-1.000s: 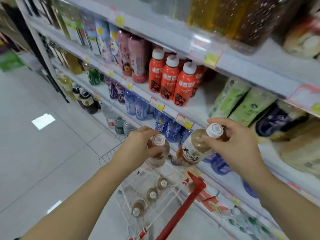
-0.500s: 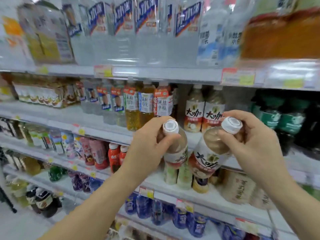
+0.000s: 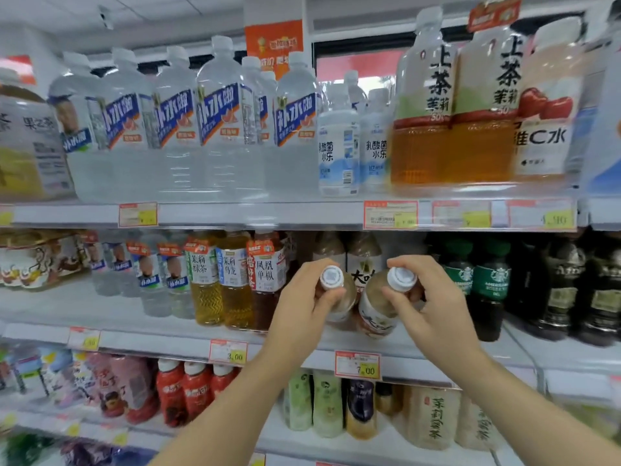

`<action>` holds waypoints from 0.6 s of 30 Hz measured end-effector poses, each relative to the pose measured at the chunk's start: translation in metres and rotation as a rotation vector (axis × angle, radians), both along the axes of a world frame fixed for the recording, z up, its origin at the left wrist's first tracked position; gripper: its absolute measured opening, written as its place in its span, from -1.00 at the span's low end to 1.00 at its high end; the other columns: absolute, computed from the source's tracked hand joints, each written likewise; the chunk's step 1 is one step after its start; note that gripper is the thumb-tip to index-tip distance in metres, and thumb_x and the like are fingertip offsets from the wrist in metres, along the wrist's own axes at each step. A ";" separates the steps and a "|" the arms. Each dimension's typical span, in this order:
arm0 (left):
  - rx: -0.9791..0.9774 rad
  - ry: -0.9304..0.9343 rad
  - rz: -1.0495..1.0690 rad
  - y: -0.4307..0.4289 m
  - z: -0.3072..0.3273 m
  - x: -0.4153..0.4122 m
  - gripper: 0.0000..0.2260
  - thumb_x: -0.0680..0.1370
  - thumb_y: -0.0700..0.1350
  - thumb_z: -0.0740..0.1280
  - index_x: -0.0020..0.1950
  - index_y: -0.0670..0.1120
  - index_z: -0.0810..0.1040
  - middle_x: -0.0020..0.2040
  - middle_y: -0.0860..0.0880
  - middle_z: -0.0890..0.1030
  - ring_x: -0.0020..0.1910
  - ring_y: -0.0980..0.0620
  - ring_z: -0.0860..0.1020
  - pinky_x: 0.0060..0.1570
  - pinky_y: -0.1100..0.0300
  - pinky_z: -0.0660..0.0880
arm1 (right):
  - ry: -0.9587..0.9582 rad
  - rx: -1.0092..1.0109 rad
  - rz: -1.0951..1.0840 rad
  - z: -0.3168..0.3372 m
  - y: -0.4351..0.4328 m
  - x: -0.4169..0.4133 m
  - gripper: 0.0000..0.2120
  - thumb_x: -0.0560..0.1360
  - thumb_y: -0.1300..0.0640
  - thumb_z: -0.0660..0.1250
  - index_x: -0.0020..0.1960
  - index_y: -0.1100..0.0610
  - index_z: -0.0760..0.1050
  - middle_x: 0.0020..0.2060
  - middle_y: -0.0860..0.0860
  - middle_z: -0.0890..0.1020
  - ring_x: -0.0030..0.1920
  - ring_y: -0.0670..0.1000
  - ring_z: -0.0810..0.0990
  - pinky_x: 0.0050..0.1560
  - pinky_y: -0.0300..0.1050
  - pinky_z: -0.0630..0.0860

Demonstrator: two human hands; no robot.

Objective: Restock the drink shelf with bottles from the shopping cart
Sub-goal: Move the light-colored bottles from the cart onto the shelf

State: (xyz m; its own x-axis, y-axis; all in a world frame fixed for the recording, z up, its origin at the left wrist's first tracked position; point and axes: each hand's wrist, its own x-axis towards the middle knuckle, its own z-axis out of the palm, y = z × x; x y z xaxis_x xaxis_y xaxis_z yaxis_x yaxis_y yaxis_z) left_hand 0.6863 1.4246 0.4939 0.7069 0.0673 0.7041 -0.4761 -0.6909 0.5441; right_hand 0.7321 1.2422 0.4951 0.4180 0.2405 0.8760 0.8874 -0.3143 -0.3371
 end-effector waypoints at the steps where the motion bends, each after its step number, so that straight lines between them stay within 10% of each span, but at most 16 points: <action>1: -0.020 0.001 0.006 0.002 -0.001 0.004 -0.78 0.54 -0.16 0.30 0.14 0.09 0.45 0.03 0.14 0.52 0.04 0.34 0.45 -0.02 0.56 0.29 | 0.017 0.004 0.004 0.000 0.002 0.004 -0.67 0.42 0.35 0.38 0.11 0.07 0.45 0.00 -0.19 0.48 0.00 -0.29 0.47 -0.01 -0.49 0.35; 8: -0.158 0.122 0.001 0.013 0.016 0.026 -0.81 0.57 -0.06 0.26 0.16 0.16 0.42 0.16 0.10 0.37 0.12 0.22 0.40 0.12 0.41 0.31 | 0.340 0.140 0.036 0.005 0.013 0.031 -0.59 0.48 0.19 0.34 0.17 -0.25 0.36 0.07 -0.17 0.50 0.10 -0.21 0.47 0.13 -0.26 0.39; 12: -0.335 0.211 -0.008 0.012 0.030 0.051 -0.78 0.57 -0.01 0.25 0.21 0.15 0.43 0.20 0.06 0.50 0.17 0.11 0.47 0.22 0.14 0.41 | 0.482 0.232 0.020 0.016 0.025 0.053 -0.66 0.49 0.15 0.34 0.25 0.00 0.42 0.03 -0.17 0.56 0.10 -0.14 0.52 0.11 -0.25 0.47; 18: -0.522 0.249 -0.011 0.003 0.033 0.081 -0.68 0.58 0.00 0.24 0.31 -0.05 0.42 0.14 0.03 0.54 0.16 0.05 0.49 0.07 0.25 0.33 | 0.574 0.222 0.016 0.014 0.043 0.068 -0.70 0.50 0.13 0.33 0.23 0.04 0.46 0.04 -0.08 0.59 0.10 -0.08 0.54 0.09 -0.28 0.40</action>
